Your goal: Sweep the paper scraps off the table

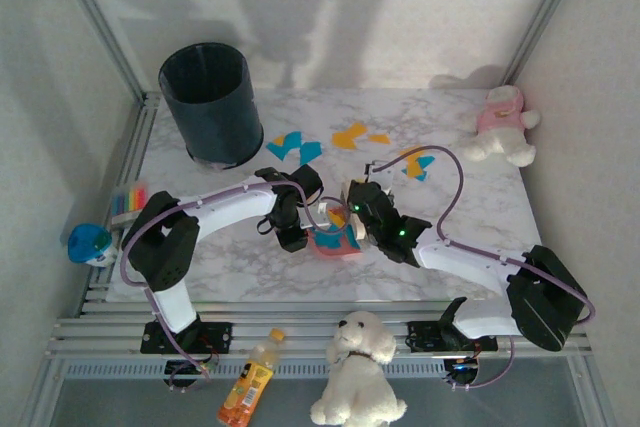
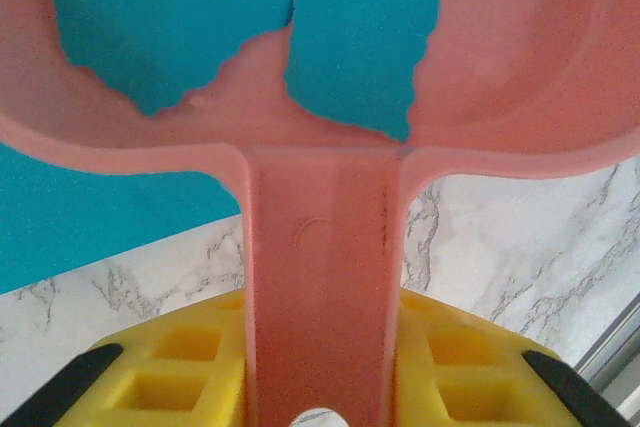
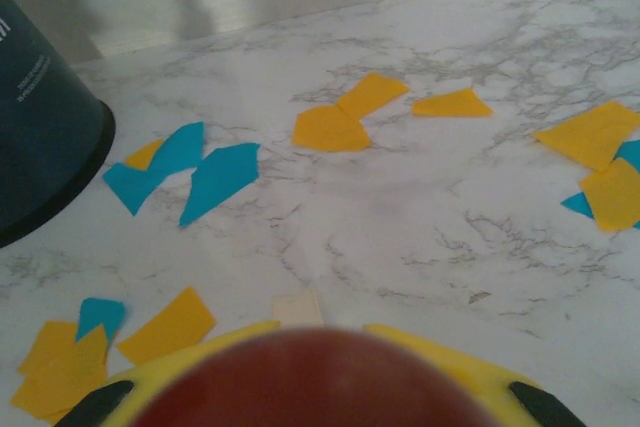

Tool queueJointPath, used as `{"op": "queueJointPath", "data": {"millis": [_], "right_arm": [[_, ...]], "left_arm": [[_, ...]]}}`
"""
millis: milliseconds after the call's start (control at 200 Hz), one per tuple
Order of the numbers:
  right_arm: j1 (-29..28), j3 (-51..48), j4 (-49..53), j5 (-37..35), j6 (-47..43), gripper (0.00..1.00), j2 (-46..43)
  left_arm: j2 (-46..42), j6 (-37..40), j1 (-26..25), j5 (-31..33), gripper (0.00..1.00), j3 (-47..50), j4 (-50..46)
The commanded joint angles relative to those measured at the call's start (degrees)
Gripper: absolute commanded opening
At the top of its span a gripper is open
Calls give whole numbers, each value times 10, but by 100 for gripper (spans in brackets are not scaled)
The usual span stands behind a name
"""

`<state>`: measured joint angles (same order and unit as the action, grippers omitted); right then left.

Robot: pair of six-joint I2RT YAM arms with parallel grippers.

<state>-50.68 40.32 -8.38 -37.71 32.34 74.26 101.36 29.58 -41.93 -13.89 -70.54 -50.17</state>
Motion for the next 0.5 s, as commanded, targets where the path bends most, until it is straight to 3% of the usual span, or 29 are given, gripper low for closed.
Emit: {"op": "queueJointPath", "data": {"millis": [0,496], "right_arm": [[-7,14,-5,21,9,0,5],[-7,23,19,10,11,0,-30]], "left_arm": [[12,3,-4,-2,0,-4,-22],[22,-10,-2,23,0,0,-10]]}}
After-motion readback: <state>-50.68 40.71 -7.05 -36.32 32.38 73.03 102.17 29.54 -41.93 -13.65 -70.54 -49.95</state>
